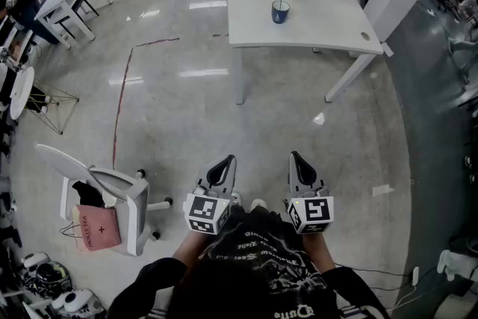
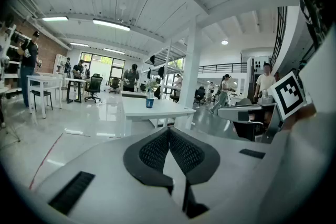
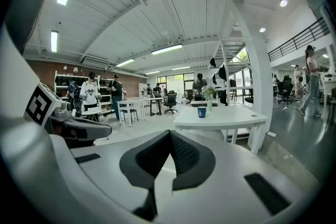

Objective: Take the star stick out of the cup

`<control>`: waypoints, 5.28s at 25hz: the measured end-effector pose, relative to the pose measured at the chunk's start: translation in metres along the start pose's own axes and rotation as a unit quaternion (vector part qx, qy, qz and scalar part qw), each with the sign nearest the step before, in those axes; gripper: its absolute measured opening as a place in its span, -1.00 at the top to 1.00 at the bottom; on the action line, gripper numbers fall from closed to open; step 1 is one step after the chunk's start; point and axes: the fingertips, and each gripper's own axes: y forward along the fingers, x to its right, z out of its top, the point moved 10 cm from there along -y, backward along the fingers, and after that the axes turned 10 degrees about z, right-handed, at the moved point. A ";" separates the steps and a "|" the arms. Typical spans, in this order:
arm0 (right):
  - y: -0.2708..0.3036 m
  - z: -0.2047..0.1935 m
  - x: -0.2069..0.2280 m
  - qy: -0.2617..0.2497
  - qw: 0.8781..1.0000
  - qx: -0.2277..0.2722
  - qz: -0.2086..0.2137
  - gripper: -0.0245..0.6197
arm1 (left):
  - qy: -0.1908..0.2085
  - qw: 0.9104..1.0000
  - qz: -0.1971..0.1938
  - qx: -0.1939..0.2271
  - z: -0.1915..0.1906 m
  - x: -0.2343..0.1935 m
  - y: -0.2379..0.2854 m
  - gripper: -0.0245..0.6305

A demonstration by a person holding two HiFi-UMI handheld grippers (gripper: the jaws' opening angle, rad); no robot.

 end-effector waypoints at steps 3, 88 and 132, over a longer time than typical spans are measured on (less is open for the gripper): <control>-0.004 0.000 -0.001 -0.001 1.000 -0.006 -0.010 0.90 | 0.000 1.000 0.003 0.001 0.000 -0.003 -0.002 0.86; 0.508 0.115 0.433 0.065 0.997 -0.032 0.001 0.90 | 0.010 0.994 -0.104 -0.029 0.176 -0.114 0.680 0.86; 0.677 0.177 0.564 0.095 0.985 -0.074 0.125 0.30 | -0.001 0.997 0.064 -0.035 0.206 -0.160 0.758 0.86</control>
